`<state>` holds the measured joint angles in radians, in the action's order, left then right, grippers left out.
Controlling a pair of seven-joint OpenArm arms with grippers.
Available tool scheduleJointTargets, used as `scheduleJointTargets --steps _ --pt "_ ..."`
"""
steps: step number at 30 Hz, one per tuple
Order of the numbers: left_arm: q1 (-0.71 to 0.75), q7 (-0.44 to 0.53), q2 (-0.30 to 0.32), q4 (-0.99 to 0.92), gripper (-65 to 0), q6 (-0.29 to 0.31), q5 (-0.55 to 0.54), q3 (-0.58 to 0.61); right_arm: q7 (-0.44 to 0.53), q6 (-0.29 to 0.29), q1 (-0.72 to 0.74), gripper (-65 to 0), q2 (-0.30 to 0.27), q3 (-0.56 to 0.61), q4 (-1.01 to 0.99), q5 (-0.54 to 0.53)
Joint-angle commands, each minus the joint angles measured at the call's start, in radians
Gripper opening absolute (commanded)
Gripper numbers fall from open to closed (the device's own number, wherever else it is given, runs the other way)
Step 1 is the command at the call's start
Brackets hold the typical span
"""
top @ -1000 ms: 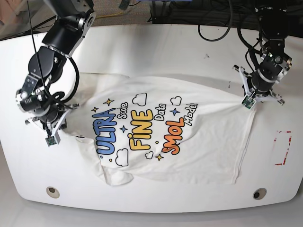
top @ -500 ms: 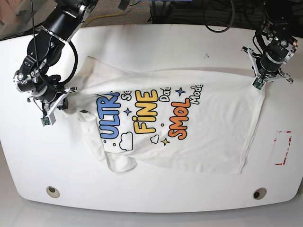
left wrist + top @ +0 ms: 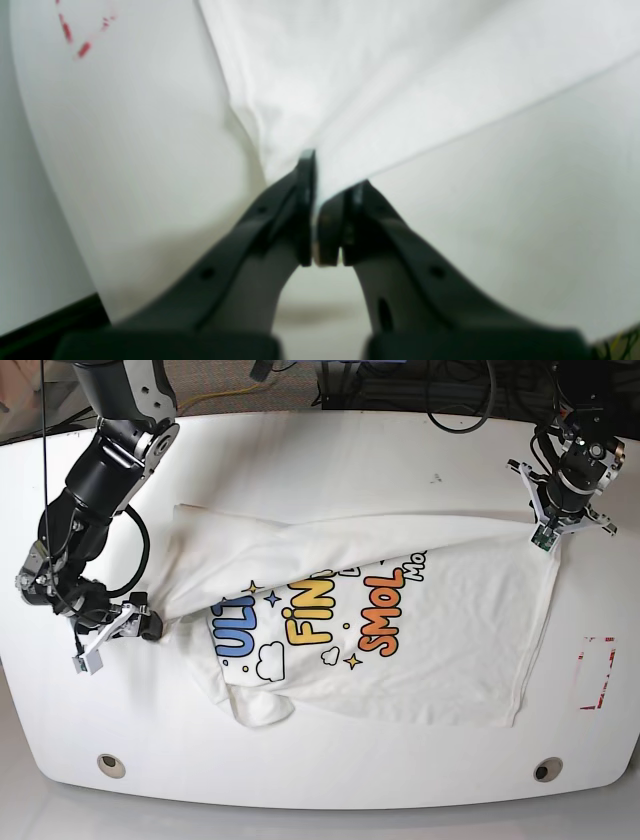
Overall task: Fold the T-shirt properly
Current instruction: 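Drag the shirt with both grippers to smooth it flat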
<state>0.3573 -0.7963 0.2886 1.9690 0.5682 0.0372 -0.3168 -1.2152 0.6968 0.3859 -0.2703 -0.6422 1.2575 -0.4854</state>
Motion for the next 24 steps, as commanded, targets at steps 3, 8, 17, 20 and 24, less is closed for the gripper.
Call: scheduleJointTargets --steps 3,8,17,20,24 --pt "-0.030 0.018 -0.009 0.019 -65.0 -0.006 -0.004 -0.002 -0.036 0.001 -0.081 -18.7 -0.045 -0.005 0.066 -0.166" --pt "-0.033 0.018 -0.012 0.019 -65.0 -0.006 -0.004 0.003 -0.038 0.001 -0.229 -18.7 -0.044 -0.005 0.121 -0.302" --pt "-0.034 0.018 -0.012 0.016 -65.0 -0.006 -0.006 0.003 -0.035 0.001 -0.405 -18.7 -0.037 -0.005 0.227 -0.404" --pt "-0.034 0.018 -0.012 0.014 -65.0 -0.006 -0.006 0.003 -0.035 0.001 -0.477 -18.7 -0.037 -0.005 0.256 -0.465" --pt "-0.034 0.018 -0.012 0.014 -65.0 -0.006 -0.006 0.003 -0.035 0.001 -0.548 -18.7 -0.017 -0.009 0.267 -0.482"
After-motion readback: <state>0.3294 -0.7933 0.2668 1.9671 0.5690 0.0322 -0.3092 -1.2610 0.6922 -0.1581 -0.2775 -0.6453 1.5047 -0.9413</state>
